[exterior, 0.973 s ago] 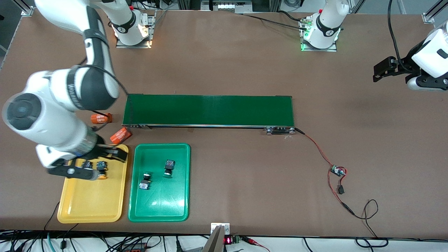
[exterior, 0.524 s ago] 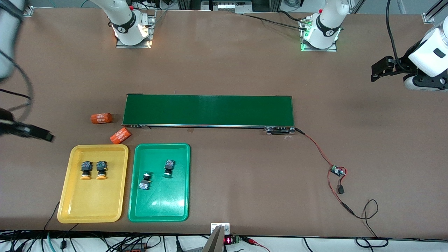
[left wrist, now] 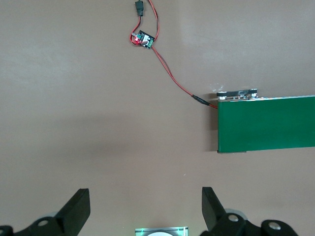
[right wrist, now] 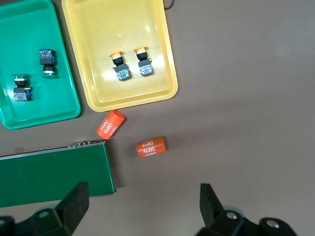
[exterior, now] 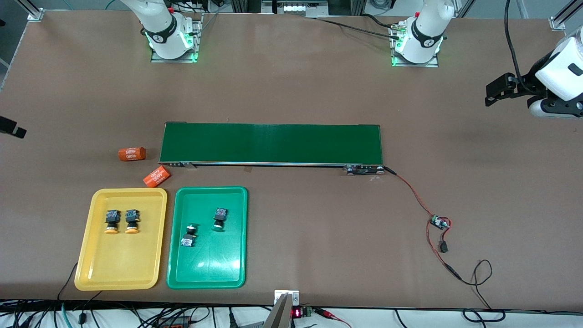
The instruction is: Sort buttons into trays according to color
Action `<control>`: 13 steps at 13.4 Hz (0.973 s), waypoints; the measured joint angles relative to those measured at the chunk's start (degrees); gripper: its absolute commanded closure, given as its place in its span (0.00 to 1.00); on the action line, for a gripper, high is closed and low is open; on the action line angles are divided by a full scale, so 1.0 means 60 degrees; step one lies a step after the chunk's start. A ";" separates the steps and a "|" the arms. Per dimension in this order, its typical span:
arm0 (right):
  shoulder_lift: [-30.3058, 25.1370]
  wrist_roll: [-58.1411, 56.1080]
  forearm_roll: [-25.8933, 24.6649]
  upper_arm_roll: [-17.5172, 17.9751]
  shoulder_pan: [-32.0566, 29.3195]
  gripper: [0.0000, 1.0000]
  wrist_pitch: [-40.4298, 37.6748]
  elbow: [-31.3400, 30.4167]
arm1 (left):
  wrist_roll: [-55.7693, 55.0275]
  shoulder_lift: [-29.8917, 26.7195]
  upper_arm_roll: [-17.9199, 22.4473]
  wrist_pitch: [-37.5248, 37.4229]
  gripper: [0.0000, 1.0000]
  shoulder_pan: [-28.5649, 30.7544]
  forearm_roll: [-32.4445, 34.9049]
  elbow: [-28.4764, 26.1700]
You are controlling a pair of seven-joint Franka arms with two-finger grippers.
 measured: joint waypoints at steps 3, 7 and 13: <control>-0.0865 0.0172 -0.0353 0.0089 0.0580 0.00 0.0562 -0.1121 | 0.0000 0.0000 0.0042 -0.0011 0.00 0.0003 0.0000 0.0000; -0.1073 0.0299 -0.0440 0.0113 0.0825 0.00 0.0713 -0.1501 | 0.0000 0.0000 0.0038 -0.0013 0.00 0.0002 0.0000 0.0000; -0.1067 0.0297 -0.0463 -0.0314 0.1498 0.00 0.0832 -0.1556 | 0.0000 0.0000 0.0025 -0.0013 0.00 -0.0001 0.0000 0.0000</control>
